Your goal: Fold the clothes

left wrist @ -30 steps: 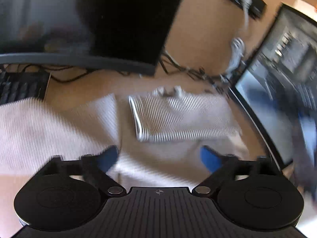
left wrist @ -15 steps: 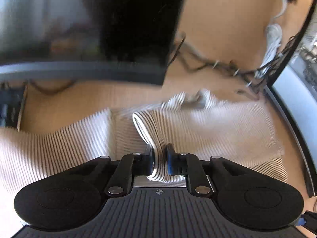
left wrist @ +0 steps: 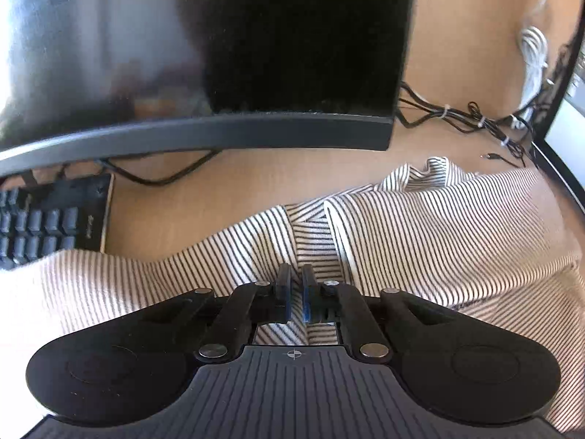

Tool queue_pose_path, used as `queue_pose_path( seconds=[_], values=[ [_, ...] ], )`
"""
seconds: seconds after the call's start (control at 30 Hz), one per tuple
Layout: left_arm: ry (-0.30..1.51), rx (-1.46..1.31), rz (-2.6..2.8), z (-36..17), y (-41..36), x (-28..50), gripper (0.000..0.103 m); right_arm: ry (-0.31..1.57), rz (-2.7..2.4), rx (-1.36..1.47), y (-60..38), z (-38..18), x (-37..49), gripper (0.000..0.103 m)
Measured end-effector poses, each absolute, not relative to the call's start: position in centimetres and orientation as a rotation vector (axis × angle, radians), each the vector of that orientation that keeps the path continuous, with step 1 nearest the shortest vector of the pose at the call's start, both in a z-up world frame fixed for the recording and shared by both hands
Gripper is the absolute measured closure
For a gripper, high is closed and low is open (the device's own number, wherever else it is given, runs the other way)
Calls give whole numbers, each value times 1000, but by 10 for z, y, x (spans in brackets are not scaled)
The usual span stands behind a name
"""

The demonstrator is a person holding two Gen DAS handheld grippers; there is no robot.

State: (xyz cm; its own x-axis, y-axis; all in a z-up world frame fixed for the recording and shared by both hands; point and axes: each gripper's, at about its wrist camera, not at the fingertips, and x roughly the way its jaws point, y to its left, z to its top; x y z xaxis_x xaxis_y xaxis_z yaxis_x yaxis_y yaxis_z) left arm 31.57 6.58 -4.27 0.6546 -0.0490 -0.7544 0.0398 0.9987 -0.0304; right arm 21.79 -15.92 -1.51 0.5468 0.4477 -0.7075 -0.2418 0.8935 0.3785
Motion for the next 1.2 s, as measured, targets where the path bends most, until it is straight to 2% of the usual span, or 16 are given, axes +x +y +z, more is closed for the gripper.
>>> queue_pose_path(
  seconds=[0.03,0.1,0.17,0.23,0.3,0.43,0.67,0.93,1.03,1.07,1.13,1.17,1.2],
  values=[
    [849,-45,-50,-37,72,311,93,911,406,253,-158,-15,219,0],
    [820,-107,-47,-24,89,298,84,924,399,259,-158,-15,222,0],
    [779,-145,-29,-11,107,284,59,938,395,270,-158,-15,225,0],
    [753,-170,20,-6,133,266,51,949,393,275,-159,-15,226,0],
    [728,-196,71,-1,160,248,48,961,391,267,-158,-14,228,0],
    [722,-272,172,-6,215,220,32,962,394,198,-151,-13,227,0],
    [710,-405,348,-14,312,173,25,937,366,105,-138,-14,221,0],
    [779,-394,334,-40,327,187,24,813,395,51,-121,7,211,0],
    [772,-358,328,-43,324,200,27,731,428,7,-109,25,206,1],
    [769,-363,311,-42,324,204,46,703,439,-8,-105,31,205,2],
    [772,-361,293,-40,322,211,64,650,466,-48,-94,43,202,4],
    [768,-350,299,-35,319,212,94,626,483,-77,-87,48,201,5],
    [763,-335,296,-29,317,210,97,603,498,-104,-80,53,200,9]
  ],
)
